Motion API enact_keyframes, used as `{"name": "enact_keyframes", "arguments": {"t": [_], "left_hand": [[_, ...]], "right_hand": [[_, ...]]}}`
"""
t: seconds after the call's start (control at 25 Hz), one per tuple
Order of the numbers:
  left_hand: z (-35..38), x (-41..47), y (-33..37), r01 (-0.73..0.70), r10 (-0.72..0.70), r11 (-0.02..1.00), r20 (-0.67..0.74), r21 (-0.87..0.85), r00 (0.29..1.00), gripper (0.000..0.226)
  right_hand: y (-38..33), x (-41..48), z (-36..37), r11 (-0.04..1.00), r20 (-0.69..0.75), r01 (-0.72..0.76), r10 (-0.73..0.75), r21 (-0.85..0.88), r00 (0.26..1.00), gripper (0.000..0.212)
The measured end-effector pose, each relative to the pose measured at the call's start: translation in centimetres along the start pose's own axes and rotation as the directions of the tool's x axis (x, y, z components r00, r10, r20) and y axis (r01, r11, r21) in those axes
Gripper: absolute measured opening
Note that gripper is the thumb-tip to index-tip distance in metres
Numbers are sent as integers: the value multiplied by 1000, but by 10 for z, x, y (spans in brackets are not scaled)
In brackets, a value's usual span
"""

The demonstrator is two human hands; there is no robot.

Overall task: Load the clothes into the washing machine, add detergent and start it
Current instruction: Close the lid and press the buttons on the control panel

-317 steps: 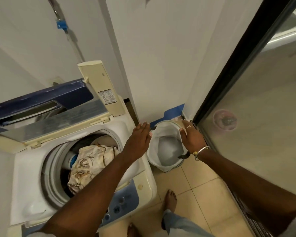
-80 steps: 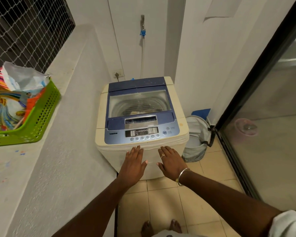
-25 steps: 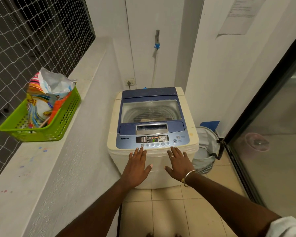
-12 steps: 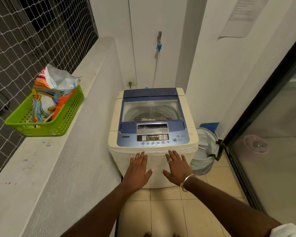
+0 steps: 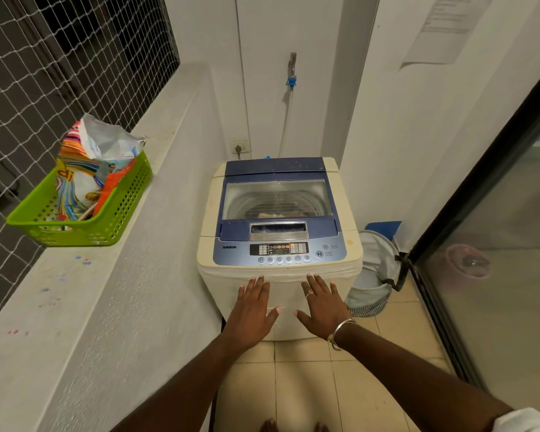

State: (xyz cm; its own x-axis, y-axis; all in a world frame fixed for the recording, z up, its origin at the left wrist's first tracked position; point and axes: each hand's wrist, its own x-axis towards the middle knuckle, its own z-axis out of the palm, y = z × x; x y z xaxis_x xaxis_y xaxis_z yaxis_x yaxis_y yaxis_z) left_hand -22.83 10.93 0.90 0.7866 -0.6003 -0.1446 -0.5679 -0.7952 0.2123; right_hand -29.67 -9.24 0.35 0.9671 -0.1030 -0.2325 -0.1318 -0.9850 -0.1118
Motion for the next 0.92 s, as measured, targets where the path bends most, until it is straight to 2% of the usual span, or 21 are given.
{"name": "enact_keyframes", "arguments": {"t": [0.64, 0.92], "left_hand": [[-1, 6, 0, 4, -4, 1000, -8, 4, 1000, 71], [-7, 6, -7, 30, -30, 1000, -13, -10, 999, 70]], "right_hand": [[-2, 4, -1, 999, 18, 16, -17, 42, 1000, 82], [-17, 17, -6, 994, 46, 81, -84, 69, 995, 81]]}}
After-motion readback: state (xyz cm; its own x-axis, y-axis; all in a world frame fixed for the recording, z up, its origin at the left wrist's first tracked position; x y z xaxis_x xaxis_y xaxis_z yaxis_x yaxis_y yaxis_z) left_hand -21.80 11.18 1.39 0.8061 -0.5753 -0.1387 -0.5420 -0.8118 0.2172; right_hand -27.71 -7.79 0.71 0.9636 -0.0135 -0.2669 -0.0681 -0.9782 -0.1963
